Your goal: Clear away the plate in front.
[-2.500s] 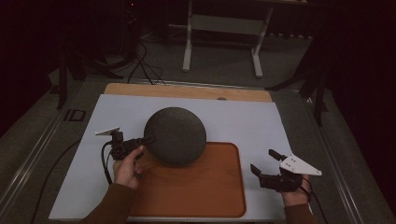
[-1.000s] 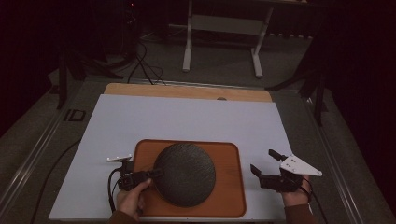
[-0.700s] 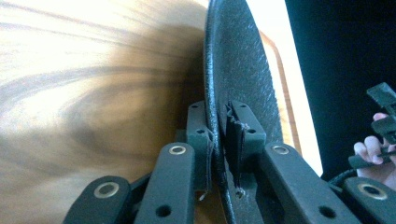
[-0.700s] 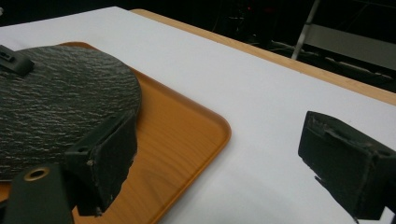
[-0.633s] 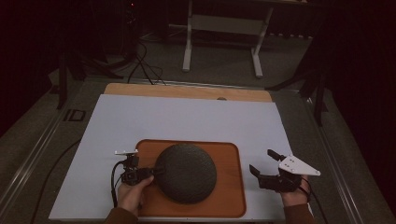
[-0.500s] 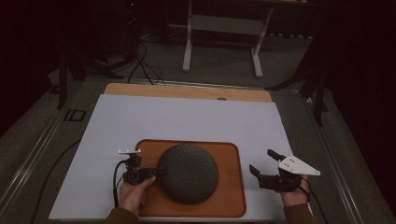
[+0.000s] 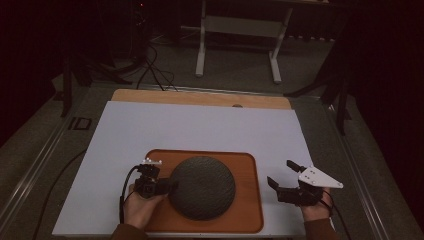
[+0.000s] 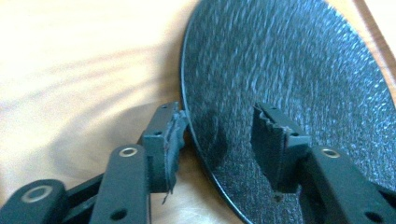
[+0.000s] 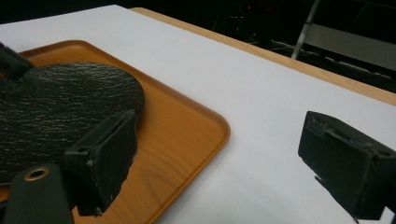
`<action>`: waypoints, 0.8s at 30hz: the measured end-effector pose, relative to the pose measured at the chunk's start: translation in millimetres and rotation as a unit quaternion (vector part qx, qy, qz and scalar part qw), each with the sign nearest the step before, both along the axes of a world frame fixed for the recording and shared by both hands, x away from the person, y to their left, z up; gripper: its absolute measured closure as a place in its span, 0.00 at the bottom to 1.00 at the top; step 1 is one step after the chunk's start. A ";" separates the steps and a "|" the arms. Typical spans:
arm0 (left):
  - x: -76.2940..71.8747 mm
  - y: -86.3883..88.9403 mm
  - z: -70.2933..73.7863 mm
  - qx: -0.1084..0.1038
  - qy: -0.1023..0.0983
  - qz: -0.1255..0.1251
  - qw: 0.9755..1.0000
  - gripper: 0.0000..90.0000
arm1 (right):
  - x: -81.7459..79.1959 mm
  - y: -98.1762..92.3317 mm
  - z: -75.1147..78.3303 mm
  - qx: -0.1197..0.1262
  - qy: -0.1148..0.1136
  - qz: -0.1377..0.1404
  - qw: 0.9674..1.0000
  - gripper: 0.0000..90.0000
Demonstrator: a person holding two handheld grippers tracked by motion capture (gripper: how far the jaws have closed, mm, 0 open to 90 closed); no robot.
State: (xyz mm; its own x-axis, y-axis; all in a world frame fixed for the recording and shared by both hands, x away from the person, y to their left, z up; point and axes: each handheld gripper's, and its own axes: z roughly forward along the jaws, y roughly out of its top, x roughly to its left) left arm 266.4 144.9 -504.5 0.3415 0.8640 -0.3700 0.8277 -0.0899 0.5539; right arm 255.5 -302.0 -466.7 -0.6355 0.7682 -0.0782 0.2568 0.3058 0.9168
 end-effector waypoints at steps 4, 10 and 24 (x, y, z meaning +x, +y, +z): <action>-1.0 8.6 7.5 -0.005 -0.029 -0.008 1.000 0.55 | 0.0 0.4 0.0 0.000 0.000 0.001 1.000 0.13; -4.4 12.0 22.5 0.043 -0.098 -0.012 0.994 0.53 | 0.3 -0.3 -0.3 0.000 0.001 0.001 1.000 0.13; -15.6 32.6 54.4 0.078 -0.221 -0.025 0.972 0.39 | 2.1 -6.9 -0.4 0.006 0.002 -0.009 1.000 0.15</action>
